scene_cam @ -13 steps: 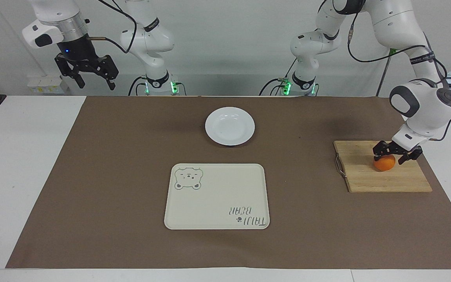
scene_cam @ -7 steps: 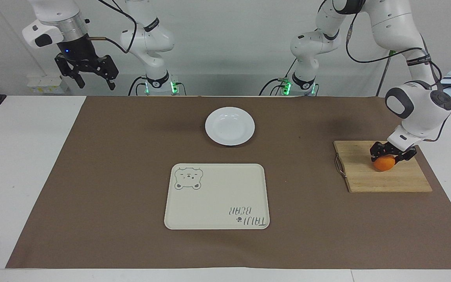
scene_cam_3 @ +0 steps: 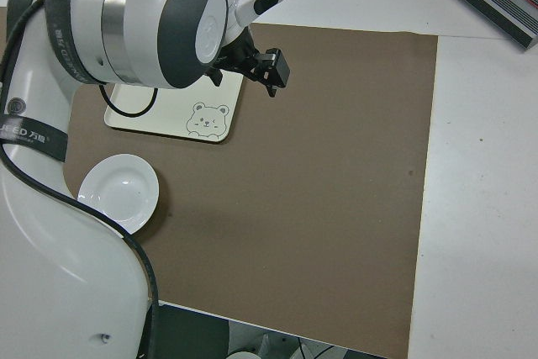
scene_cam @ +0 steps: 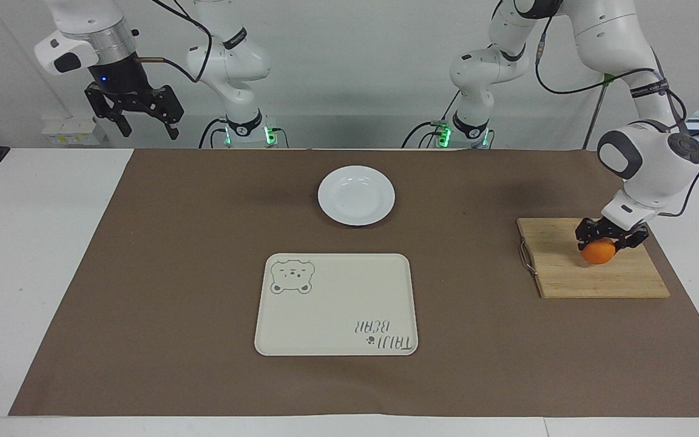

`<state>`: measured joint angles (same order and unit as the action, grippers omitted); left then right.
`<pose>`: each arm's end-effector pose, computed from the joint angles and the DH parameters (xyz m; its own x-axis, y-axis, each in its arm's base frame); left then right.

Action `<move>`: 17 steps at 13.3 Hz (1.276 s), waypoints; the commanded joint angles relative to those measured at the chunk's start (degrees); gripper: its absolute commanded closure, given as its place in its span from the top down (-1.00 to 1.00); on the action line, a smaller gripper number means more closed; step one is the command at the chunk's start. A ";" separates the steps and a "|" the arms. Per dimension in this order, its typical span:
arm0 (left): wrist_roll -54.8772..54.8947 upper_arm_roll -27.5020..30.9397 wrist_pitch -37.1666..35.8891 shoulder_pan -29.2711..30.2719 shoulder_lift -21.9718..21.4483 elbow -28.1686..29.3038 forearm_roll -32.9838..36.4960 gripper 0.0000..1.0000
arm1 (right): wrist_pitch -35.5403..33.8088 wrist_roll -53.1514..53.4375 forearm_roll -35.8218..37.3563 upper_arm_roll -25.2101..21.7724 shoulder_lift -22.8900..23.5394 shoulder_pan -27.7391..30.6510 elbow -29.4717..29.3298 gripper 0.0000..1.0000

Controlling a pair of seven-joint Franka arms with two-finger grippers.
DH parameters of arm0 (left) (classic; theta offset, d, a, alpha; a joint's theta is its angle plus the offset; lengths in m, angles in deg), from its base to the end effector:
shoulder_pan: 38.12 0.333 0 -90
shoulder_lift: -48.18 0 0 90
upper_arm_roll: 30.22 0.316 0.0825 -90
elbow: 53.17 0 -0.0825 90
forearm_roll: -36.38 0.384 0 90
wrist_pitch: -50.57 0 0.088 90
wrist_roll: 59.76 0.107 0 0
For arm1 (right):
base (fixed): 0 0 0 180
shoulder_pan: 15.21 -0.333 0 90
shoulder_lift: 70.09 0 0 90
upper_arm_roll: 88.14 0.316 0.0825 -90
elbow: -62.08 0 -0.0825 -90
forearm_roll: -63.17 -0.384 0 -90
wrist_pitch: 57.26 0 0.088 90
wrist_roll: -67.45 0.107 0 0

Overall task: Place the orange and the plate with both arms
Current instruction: 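Lower the left gripper onto the orange and grasp it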

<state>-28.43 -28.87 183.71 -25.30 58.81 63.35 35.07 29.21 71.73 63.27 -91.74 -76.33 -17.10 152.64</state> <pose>0.5761 0.1446 0.3650 0.9545 -0.2822 0.0963 -0.2793 -0.9593 -0.0424 0.5133 -0.0176 0.6725 0.9939 -0.1043 0.0368 -0.1041 -0.9945 -0.0079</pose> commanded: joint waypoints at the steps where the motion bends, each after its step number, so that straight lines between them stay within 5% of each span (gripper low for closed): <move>1: 0.22 0.05 -3.48 -1.65 -4.47 0.47 0.26 -1.00 | 0.02 -1.38 -1.25 0.00 -0.01 0.58 0.14 1.00; 6: -0.39 -0.22 -14.74 -6.12 -11.94 -1.03 0.26 -1.00 | 0.02 -1.38 -1.25 0.00 -0.01 0.66 0.14 1.00; 10: -7.12 -0.30 -25.02 -13.14 -13.27 -4.63 0.26 -1.00 | 0.02 -1.38 -1.25 0.00 -0.01 0.66 0.14 1.00; 17: -25.78 -0.39 -25.30 -23.97 -13.44 -4.63 0.17 -1.00 | 0.02 -1.38 -1.25 0.00 -0.01 0.57 0.14 1.00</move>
<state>-51.16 -30.18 159.77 -47.09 45.43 59.63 35.02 29.21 71.73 63.27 -91.74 -76.33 -17.10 152.64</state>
